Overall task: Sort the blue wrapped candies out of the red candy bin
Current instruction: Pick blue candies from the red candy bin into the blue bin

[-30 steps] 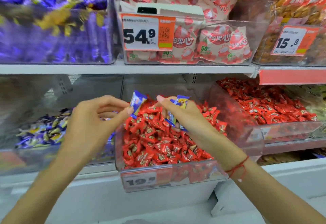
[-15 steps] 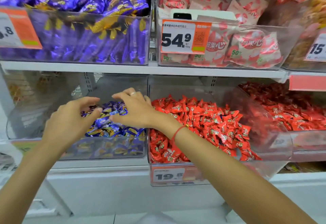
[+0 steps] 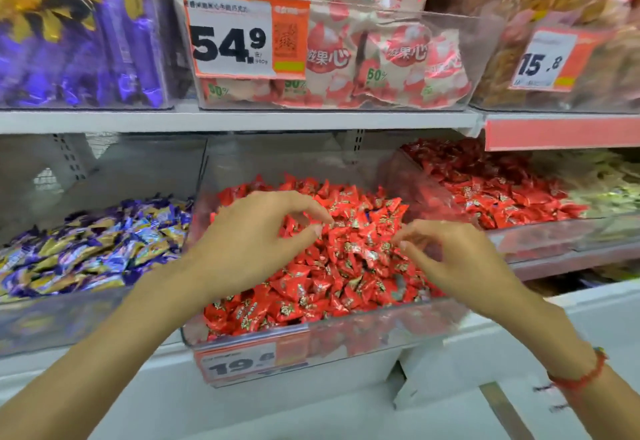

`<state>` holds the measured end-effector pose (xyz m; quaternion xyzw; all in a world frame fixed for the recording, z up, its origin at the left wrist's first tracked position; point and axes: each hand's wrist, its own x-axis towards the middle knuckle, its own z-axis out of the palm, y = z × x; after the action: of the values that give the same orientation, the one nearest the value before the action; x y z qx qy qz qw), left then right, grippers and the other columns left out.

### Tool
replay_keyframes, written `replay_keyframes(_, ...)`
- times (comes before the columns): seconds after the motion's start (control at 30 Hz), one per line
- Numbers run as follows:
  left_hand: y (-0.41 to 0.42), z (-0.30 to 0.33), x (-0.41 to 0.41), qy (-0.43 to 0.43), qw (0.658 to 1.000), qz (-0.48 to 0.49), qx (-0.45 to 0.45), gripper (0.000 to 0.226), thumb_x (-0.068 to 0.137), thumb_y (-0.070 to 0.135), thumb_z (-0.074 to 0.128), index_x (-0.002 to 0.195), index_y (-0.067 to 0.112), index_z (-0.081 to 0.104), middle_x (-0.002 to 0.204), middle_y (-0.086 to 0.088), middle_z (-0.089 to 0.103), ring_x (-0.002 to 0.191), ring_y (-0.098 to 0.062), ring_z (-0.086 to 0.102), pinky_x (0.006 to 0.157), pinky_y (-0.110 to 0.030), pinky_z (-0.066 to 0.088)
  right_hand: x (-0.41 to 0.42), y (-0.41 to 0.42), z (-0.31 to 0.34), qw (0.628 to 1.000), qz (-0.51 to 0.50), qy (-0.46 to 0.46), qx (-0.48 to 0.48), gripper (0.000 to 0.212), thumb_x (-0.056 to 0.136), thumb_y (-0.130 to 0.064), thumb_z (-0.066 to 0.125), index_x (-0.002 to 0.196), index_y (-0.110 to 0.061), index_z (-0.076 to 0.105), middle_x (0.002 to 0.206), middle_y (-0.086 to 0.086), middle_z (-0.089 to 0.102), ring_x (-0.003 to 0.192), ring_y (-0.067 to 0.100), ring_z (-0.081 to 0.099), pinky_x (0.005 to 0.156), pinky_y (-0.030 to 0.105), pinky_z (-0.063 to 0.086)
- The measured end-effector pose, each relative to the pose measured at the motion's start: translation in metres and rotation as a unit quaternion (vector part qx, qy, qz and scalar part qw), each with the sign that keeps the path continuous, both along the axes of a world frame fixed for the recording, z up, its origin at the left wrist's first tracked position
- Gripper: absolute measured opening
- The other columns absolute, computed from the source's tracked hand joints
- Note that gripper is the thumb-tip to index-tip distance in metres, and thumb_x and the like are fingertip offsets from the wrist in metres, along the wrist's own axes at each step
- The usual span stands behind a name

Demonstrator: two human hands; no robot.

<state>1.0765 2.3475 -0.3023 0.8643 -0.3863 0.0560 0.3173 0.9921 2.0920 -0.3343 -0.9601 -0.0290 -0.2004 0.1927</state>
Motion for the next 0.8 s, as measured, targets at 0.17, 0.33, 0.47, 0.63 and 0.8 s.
replay_keyframes(0.17,-0.066,-0.027,0.015,-0.017,0.964,-0.144,0.221,0.025,0.095,0.034,0.055,0.118,0.039,0.063,0.124,0.019,0.06,0.117,-0.004,0.05,0.092,-0.022,0.038,-0.013,-0.013,-0.02,0.996,-0.031,-0.069,-0.048,0.023,0.086,-0.039,0.051,0.09,-0.032,0.072,0.072,-0.012,0.068,0.069,0.014,0.064,0.061,0.03,0.05)
replay_keyframes(0.33,-0.104,-0.055,0.018,-0.015,0.928,-0.233,0.291,0.044,0.088,0.049,0.061,0.13,0.035,0.057,0.126,0.009,0.06,0.117,-0.014,0.05,0.094,-0.033,0.042,-0.016,-0.012,-0.025,0.995,-0.024,-0.093,-0.027,0.022,0.086,-0.039,0.05,0.092,-0.035,0.071,0.065,-0.015,0.066,0.063,0.004,0.06,0.055,0.028,0.047)
replay_keyframes(0.47,-0.115,-0.069,0.019,-0.069,0.926,-0.217,0.3,0.037,0.087,0.051,0.061,0.12,0.033,0.065,0.112,0.006,0.065,0.108,-0.018,0.053,0.087,-0.032,0.038,-0.015,-0.014,-0.022,0.995,-0.035,-0.081,-0.046,0.018,0.084,-0.038,0.053,0.089,-0.038,0.071,0.063,-0.019,0.064,0.061,0.0,0.058,0.05,0.017,0.038)
replay_keyframes(0.63,-0.098,-0.058,0.037,-0.157,0.954,-0.117,0.227,0.035,0.087,0.054,0.058,0.114,0.033,0.065,0.11,0.012,0.062,0.108,-0.012,0.051,0.083,-0.029,0.03,-0.012,-0.011,-0.004,0.994,-0.037,0.077,-0.067,0.015,0.09,-0.032,0.061,0.096,-0.043,0.069,0.074,-0.022,0.063,0.079,0.002,0.06,0.058,0.021,0.039)
replay_keyframes(0.8,-0.072,-0.05,0.053,-0.192,0.963,0.002,0.188,0.035,0.087,0.049,0.062,0.117,0.031,0.065,0.111,0.009,0.062,0.107,-0.017,0.053,0.084,-0.032,0.037,0.022,-0.003,0.004,0.958,-0.005,0.252,-0.134,0.018,0.084,-0.028,0.064,0.099,-0.032,0.074,0.081,-0.017,0.068,0.087,0.011,0.063,0.072,0.026,0.047)
